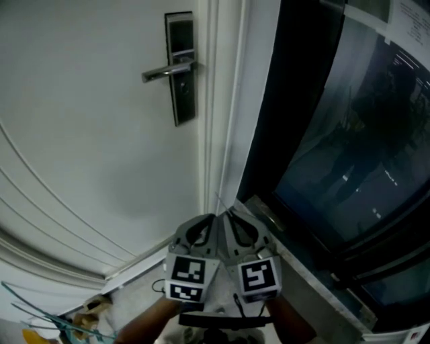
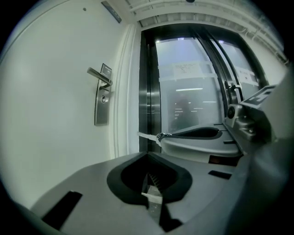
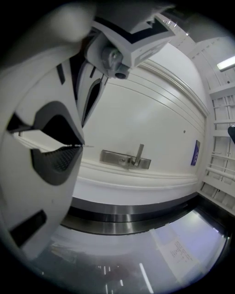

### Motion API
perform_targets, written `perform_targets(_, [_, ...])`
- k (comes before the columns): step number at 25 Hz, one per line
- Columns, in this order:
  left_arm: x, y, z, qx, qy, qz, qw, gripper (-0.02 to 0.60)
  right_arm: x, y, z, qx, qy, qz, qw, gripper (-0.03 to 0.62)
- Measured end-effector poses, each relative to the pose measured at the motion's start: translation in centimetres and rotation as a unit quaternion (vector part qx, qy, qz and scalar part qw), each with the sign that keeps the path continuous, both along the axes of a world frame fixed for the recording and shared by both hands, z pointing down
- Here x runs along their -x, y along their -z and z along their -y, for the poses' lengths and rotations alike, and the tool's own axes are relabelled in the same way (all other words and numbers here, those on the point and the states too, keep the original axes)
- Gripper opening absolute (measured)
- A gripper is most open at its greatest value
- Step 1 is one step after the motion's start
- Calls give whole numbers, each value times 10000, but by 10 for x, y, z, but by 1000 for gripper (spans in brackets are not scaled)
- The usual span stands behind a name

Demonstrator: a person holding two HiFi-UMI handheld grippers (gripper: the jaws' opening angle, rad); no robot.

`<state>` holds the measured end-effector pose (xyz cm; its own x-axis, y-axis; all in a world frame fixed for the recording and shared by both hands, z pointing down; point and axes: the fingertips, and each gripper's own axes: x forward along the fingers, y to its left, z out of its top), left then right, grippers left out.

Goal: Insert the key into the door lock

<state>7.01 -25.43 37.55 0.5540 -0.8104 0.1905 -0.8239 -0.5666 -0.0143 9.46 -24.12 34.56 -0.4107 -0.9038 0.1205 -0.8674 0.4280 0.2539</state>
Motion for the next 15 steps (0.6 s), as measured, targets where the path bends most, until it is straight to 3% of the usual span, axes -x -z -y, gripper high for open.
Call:
perform_targets(8, [26, 14, 52, -89, -128, -94, 9998, 3, 24, 21, 52, -421, -29, -969, 9944, 21])
perform_targets(15, [51, 28, 82, -239, -235, -172, 9993, 3, 47, 49, 88, -1148, -101, -2140, 9700, 21])
